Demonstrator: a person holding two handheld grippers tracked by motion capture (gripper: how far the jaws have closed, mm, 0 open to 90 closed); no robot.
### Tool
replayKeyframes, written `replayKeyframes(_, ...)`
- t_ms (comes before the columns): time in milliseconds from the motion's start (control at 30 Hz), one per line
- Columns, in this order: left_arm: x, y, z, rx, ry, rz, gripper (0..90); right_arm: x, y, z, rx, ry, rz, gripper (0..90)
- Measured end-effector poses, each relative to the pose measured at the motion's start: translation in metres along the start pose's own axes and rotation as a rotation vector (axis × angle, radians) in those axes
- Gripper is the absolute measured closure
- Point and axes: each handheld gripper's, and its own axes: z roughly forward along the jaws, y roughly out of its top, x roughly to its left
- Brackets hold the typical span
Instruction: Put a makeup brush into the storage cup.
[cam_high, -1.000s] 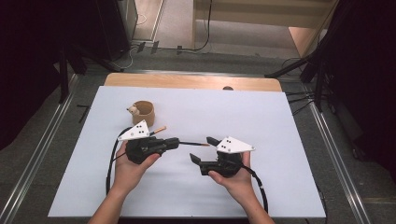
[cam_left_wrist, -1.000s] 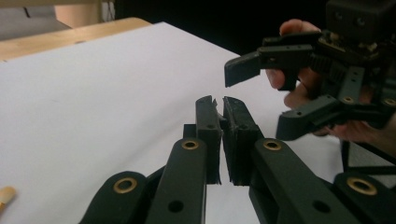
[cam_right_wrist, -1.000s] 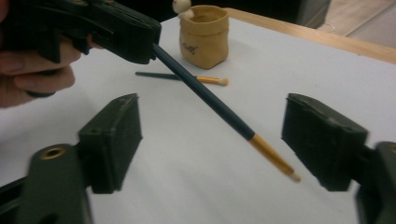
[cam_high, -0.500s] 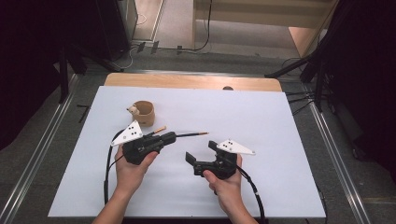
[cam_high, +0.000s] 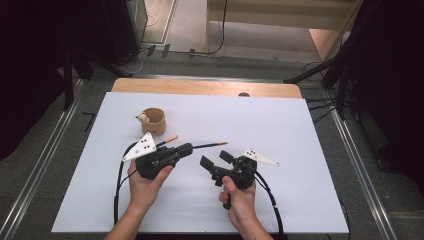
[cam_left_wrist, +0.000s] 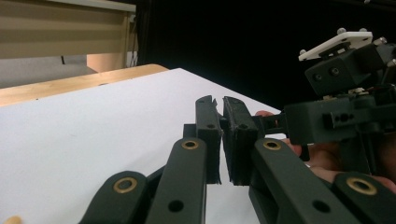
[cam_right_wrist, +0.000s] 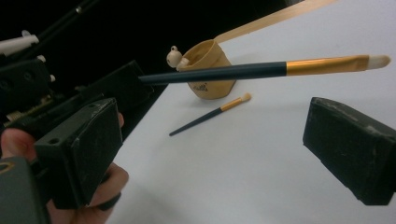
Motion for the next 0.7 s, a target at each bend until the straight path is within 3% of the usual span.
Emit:
replayKeyframes(167, -0.002, -0.002, 0.001, -0.012, -0.001, 0.001, 86.8, -0.008, 0.001, 0.0, -0.015, 0.027, 0.113, 7.3)
replayKeyframes(200, -0.003, -0.002, 0.001, -0.014, 0.001, 0.005, 86.8, -0.008, 0.001, 0.0, -0.015, 0.027, 0.113, 7.3)
replayKeyframes(500, -0.011, -0.006, 0.006, -0.025, -0.001, 0.02, 86.8, -0.018, 0.005, -0.004, -0.055, 0.07, 0.281, 13.6)
replayKeyframes(700, -0.015, -0.008, 0.009, -0.026, -0.007, 0.034, 86.8, -0.026, 0.006, -0.005, -0.056, 0.069, 0.372, 15.3)
